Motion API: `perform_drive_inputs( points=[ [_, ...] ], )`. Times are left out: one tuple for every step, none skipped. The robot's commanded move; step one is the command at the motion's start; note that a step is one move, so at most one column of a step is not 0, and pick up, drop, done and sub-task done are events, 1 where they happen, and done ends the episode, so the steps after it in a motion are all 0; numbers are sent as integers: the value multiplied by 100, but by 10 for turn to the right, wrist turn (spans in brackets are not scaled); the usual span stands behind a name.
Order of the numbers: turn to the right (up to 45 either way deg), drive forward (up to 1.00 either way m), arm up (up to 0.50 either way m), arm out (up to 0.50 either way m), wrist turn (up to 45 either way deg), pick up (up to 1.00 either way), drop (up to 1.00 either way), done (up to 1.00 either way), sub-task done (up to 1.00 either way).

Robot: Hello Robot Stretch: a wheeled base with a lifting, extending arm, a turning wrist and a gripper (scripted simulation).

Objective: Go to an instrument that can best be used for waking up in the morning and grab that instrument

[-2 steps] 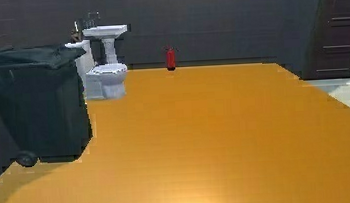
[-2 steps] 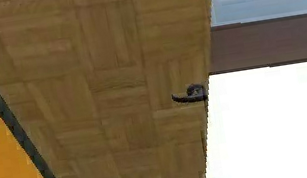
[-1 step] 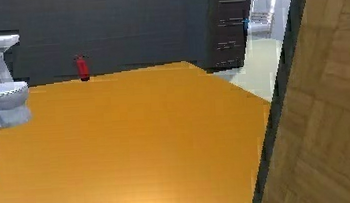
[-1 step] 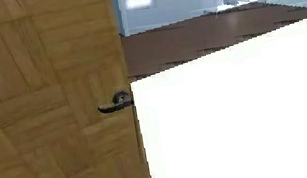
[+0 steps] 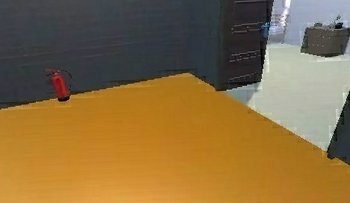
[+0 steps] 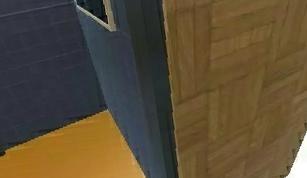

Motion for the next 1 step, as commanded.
perform_drive_inputs(
  points=[
    [30, 0, 0, 0, 0, 0, 0, 0, 0]
  ],
)
